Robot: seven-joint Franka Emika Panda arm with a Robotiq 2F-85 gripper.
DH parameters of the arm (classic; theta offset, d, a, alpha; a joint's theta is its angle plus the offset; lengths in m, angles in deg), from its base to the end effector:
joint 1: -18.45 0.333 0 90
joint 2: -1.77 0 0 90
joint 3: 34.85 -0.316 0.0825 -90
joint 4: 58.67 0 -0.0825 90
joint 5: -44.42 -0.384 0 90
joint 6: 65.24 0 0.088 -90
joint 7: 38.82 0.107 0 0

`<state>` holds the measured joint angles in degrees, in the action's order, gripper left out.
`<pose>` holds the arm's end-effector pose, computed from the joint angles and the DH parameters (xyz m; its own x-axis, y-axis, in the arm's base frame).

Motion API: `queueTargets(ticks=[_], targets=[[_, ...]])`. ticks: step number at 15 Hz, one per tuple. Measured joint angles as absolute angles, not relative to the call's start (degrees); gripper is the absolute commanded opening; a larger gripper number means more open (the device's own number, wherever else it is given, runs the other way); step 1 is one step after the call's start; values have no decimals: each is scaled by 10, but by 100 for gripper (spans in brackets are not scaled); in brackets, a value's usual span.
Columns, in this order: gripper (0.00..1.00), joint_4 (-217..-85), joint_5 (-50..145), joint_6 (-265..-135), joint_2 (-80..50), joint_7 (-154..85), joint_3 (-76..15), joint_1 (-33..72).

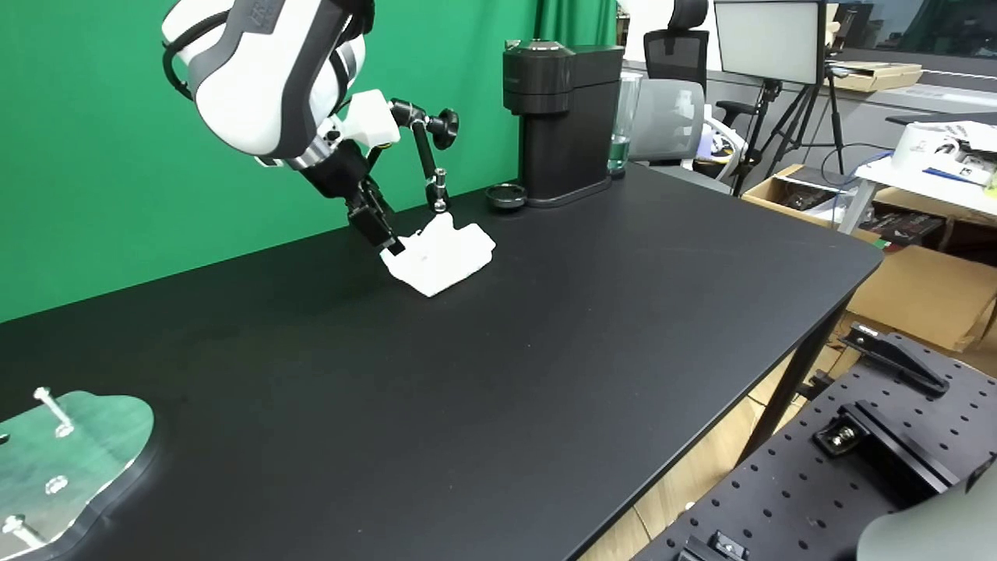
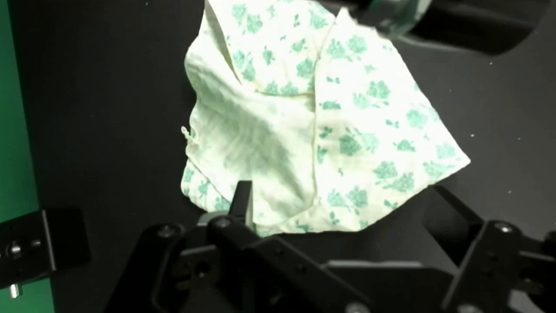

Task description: Pick the cloth on the table and put it on the stand

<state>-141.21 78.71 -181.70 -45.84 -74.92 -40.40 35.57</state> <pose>0.6641 0.2304 0.1830 0.2394 0.8650 -0.4410 0.9704 -0.1982 0.1380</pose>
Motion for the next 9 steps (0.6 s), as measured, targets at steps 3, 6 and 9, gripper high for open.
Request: queueTargets(ticks=[3, 6, 9], targets=[[100, -1391, 786, -1817, -481, -749, -404, 361], [100, -1376, 785, -1817, -500, -749, -404, 360], [93, -1360, 782, -1817, -518, -734, -404, 360]])
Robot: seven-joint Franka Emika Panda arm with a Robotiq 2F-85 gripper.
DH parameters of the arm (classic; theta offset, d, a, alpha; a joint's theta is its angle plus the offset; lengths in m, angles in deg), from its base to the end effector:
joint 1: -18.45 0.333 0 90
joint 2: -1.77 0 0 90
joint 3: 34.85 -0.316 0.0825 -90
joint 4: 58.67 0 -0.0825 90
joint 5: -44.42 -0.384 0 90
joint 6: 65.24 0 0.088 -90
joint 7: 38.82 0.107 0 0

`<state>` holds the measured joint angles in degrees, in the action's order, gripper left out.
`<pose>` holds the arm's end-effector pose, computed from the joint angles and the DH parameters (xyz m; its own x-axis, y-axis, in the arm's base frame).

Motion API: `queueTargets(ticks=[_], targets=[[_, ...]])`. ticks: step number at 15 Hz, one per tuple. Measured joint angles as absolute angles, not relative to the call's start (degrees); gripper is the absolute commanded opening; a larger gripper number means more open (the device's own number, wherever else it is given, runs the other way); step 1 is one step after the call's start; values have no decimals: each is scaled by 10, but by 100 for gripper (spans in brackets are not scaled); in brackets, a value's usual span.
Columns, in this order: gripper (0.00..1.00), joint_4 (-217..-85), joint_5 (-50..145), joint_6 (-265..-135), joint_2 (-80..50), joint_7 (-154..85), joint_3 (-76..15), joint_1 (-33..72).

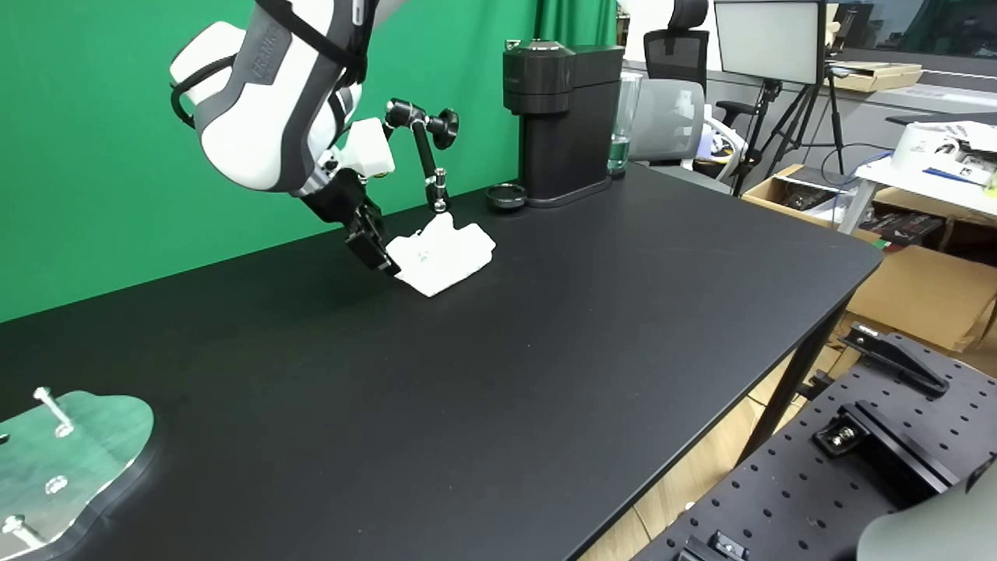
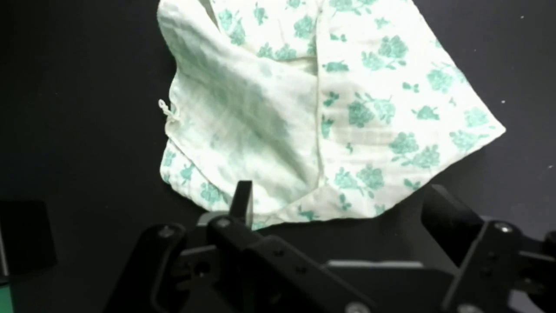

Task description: Pick the cloth on the table and put it on the stand

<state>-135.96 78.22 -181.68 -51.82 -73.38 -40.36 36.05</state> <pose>0.6721 0.2380 0.1466 0.2619 0.8610 -0.4359 0.9650 -0.2267 0.1319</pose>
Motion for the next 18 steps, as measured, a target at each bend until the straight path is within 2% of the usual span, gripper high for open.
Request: queueTargets(ticks=[1, 11, 13, 18], targets=[[74, -1354, 782, -1817, -524, -726, -403, 361], [4, -1326, 781, -1817, -547, -677, -397, 360], [0, -1321, 779, -1814, -547, -673, -397, 361], [1, -1286, 709, -1754, -543, -663, -404, 361]])
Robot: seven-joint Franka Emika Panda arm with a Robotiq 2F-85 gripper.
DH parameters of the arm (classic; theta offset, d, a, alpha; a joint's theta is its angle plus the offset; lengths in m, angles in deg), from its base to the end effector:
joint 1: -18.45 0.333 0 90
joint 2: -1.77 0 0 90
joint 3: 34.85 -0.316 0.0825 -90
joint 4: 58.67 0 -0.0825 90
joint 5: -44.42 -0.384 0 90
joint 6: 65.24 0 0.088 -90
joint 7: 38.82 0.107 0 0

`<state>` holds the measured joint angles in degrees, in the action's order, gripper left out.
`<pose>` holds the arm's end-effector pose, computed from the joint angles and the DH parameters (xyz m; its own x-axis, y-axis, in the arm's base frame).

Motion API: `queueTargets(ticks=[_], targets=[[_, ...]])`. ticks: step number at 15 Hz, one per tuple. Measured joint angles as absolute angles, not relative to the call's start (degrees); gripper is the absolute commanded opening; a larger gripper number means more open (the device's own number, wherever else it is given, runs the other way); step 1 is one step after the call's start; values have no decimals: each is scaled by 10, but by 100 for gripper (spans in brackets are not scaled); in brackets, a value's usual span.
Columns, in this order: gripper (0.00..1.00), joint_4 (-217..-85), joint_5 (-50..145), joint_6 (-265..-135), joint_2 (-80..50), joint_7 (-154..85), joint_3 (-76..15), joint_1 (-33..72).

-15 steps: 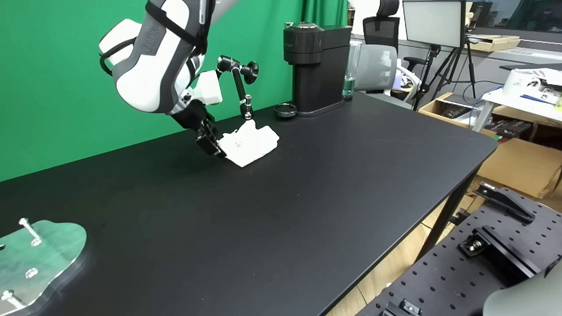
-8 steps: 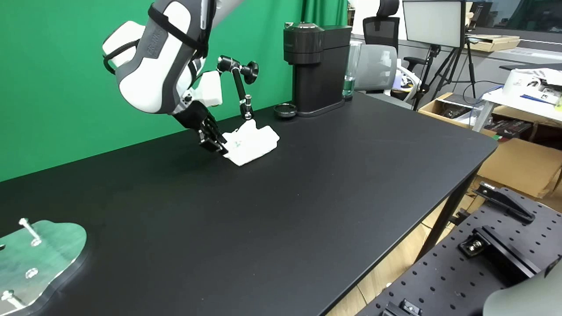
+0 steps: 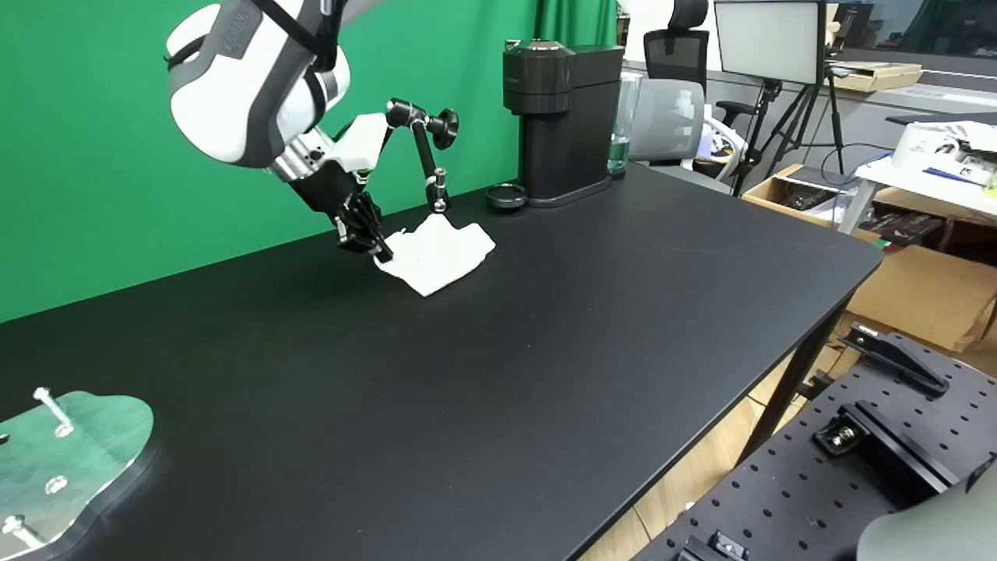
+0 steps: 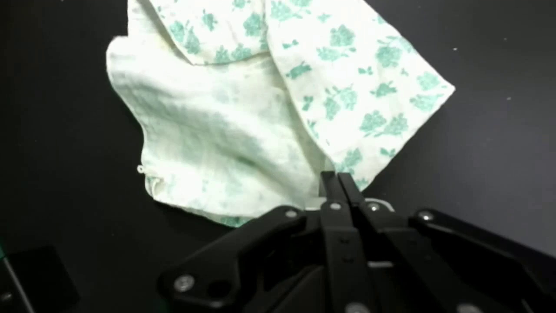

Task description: Pick the cloth on the table and put it on the stand

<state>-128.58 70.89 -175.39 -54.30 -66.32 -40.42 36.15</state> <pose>0.6863 0.2423 0.1607 0.4609 0.7985 -0.3872 0.8842 -0.4506 0.1231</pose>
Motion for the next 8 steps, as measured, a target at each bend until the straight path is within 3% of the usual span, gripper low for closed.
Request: queueTargets(ticks=[8], targets=[[1, -1243, 665, -1682, -467, -578, -402, 366]])
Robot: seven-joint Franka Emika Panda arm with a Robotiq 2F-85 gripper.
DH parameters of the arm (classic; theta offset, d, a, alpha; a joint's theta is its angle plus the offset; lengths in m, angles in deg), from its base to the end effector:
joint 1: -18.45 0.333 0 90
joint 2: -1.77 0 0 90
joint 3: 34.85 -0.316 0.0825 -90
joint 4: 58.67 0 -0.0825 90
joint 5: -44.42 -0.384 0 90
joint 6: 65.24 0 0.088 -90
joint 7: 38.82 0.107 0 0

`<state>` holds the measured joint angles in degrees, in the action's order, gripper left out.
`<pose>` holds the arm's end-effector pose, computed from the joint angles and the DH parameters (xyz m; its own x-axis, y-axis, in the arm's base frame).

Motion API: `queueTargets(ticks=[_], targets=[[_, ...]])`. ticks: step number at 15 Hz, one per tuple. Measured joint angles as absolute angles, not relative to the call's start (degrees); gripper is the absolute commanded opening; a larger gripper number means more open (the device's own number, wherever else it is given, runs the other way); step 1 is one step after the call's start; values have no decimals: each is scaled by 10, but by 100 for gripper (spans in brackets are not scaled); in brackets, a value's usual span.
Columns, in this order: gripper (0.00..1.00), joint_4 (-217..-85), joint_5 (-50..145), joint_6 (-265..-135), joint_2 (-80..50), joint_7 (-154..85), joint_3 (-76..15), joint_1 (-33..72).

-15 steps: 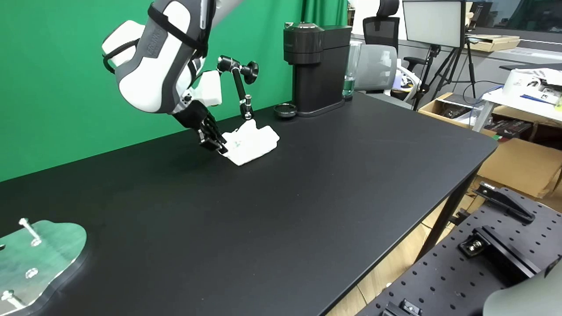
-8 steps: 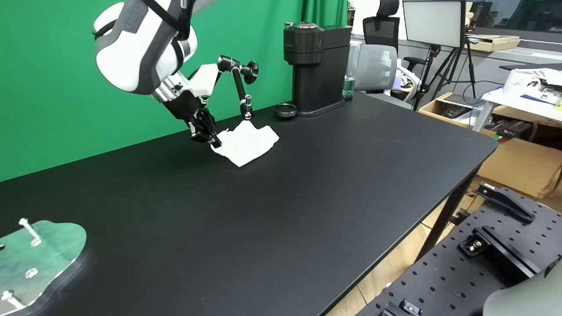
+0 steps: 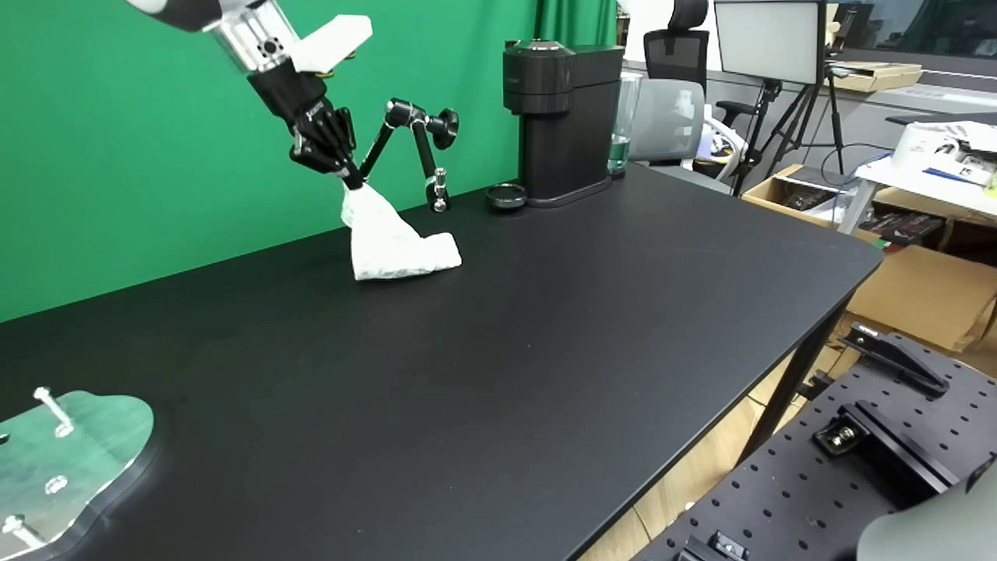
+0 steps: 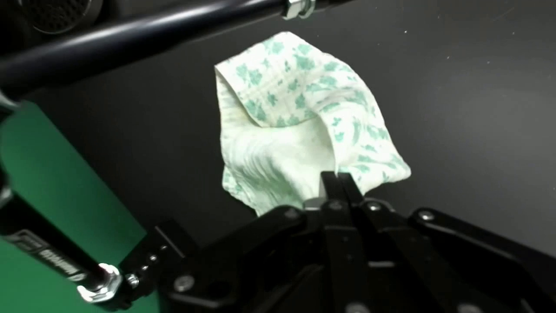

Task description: Pick the cloth on the table and put it on the stand

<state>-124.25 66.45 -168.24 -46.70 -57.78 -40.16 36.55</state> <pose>0.7021 0.2479 0.2829 0.6636 0.6946 -0.2778 0.7471 -0.6344 0.1983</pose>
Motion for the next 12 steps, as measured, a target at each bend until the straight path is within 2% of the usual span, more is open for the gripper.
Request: queueTargets(ticks=[6, 12], targets=[[1, -1256, 671, -1650, -376, -479, -378, 369], [1, -1338, 690, -1606, -266, -373, -365, 386]])
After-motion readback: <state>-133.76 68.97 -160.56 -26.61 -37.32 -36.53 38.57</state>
